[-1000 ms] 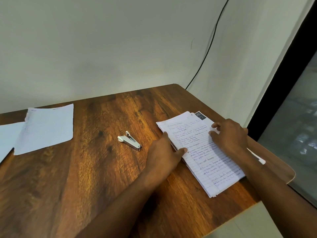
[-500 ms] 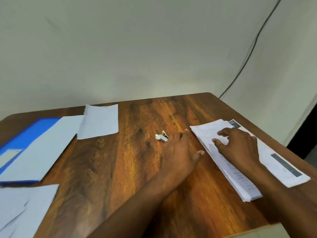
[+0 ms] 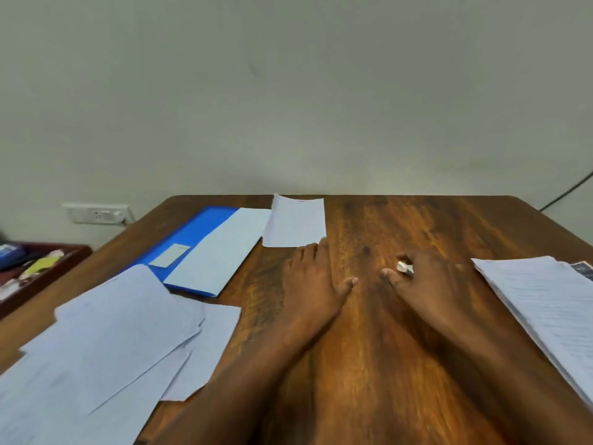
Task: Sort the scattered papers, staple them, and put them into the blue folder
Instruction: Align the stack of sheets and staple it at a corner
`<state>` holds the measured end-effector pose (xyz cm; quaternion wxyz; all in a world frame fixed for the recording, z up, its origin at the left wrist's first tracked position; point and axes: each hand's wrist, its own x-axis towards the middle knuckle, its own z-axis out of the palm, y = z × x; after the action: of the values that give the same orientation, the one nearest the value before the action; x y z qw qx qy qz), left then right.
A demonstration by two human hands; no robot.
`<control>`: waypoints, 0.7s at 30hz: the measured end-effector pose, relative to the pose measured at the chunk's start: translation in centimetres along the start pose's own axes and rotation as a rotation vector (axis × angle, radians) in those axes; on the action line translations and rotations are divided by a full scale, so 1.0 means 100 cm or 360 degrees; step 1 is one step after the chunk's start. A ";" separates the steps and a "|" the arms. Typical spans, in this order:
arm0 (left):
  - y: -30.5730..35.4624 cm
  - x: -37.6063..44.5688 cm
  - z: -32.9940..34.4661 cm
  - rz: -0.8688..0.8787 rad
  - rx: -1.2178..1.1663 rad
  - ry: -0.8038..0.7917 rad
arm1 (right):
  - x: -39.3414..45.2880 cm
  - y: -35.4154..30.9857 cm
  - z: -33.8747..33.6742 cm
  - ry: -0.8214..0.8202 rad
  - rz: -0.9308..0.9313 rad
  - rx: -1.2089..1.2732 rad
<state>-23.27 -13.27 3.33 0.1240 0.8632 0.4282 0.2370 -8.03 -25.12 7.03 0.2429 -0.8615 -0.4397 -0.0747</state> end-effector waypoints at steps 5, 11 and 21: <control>-0.043 0.000 -0.018 -0.0163 0.0019 0.0088 | -0.001 -0.039 0.016 -0.0116 -0.0119 0.0025; -0.090 -0.009 -0.043 -0.0419 0.0211 0.0090 | -0.011 -0.084 0.028 -0.0280 -0.0251 0.0070; -0.164 -0.055 -0.086 -0.1152 0.0299 -0.0064 | -0.026 -0.123 0.065 -0.0392 -0.0518 0.0073</control>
<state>-41.73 -7.71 2.16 0.1283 0.6680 0.7231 0.1206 -19.92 -17.76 4.85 0.1914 -0.7759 -0.6011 0.0029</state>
